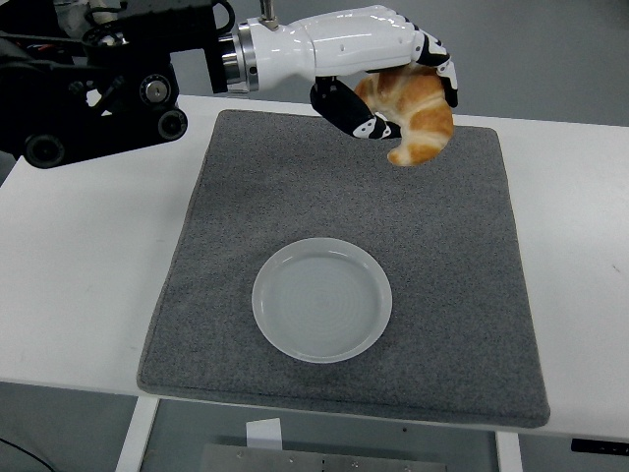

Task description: Place the bread on the plate

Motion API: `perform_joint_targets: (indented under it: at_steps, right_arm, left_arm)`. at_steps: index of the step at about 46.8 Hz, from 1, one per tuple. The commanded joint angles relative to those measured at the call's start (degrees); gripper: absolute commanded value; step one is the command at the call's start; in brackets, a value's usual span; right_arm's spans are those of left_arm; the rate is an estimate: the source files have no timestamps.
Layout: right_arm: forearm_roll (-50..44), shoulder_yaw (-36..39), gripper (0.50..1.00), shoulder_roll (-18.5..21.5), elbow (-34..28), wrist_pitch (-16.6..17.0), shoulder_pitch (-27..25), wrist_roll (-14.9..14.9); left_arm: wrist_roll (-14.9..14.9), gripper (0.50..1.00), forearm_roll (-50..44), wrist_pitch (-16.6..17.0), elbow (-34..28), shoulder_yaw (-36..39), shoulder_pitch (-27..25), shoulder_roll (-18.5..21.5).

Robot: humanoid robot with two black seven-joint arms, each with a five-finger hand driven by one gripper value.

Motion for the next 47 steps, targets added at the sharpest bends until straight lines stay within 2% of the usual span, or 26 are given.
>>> perform_joint_targets:
  at_steps: [1,8,18,24,38,47]
  right_arm:
    - [0.07,0.09,0.952,0.0,0.0,-0.01,0.08,-0.01]
    - [0.07,0.09,0.952,0.0,0.0,0.08,0.08,-0.01]
    - [0.07,0.09,0.952,0.0,0.0,-0.01,0.0,-0.01]
    - [0.07,0.09,0.952,0.0,0.0,-0.01,0.0,-0.01]
    - [0.07,0.09,0.952,0.0,0.0,-0.01,0.09,-0.01]
    - [0.07,0.09,0.952,0.0,0.0,-0.01,0.09,-0.01]
  left_arm:
    - [-0.02,0.5,0.58,0.16,-1.52,0.05,2.19,1.12]
    - [-0.02,0.5,1.37,0.86,-2.93,0.32,7.63,1.47]
    - [-0.02,0.5,14.2,3.41,-2.93,0.23,18.88,1.12]
    - [-0.11,0.5,18.07,5.61,-2.85,0.4,24.6,0.77]
    - [-0.11,0.5,18.87,7.72,-2.67,0.4,28.91,0.86]
    - [-0.46,0.5,18.78,8.77,0.14,0.23,31.11,0.77]
